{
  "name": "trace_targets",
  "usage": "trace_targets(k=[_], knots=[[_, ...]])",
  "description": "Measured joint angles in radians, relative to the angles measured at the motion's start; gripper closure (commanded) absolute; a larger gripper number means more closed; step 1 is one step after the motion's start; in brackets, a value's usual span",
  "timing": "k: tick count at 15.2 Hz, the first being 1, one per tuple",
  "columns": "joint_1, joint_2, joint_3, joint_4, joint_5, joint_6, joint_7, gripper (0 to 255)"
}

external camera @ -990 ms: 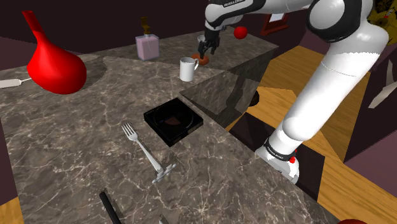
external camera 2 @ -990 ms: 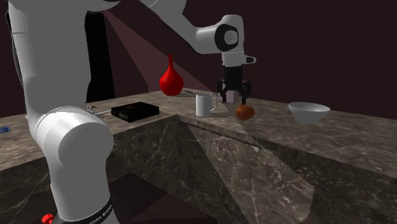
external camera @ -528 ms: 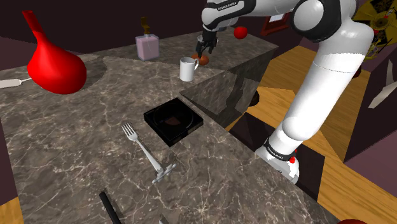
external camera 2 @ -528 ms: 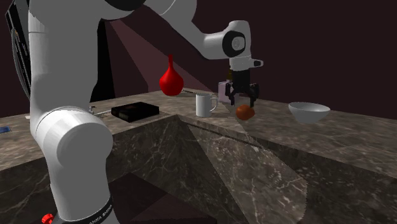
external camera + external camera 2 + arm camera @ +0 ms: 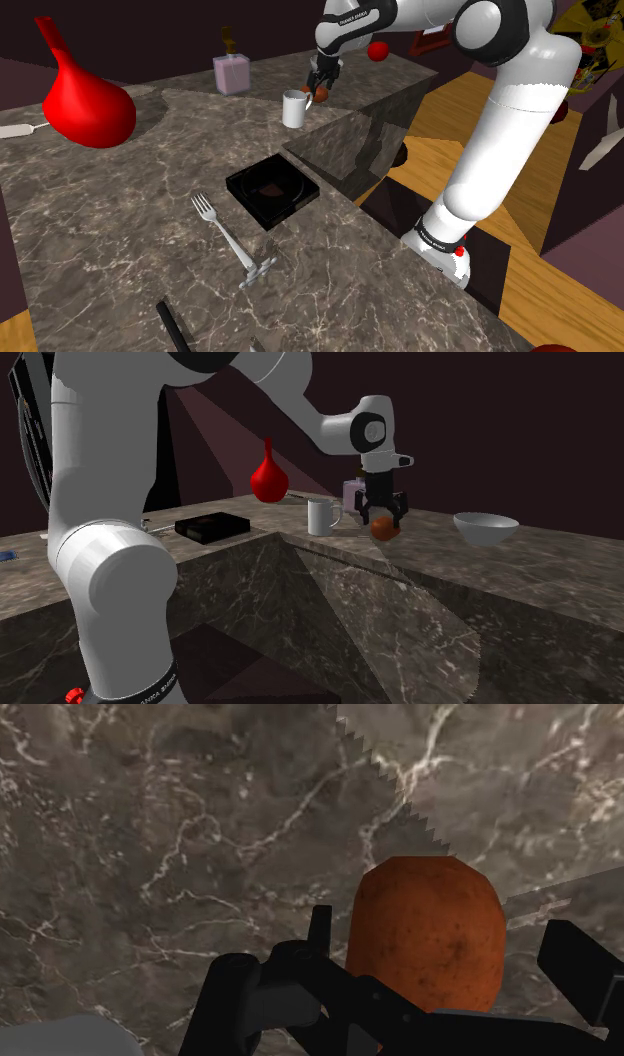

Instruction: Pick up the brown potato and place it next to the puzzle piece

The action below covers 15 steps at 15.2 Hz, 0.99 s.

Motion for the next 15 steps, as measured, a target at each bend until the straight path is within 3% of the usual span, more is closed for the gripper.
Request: trace_targets(k=[2, 3, 15], knots=[[0.0, 0.0, 0.0, 0.0, 0.0, 0.0, 0.0, 0], [0.0, 0.0, 0.0, 0.0, 0.0, 0.0, 0.0, 255], [0.0, -0.006, -0.001, 0.009, -0.001, -0.015, -0.001, 255]])
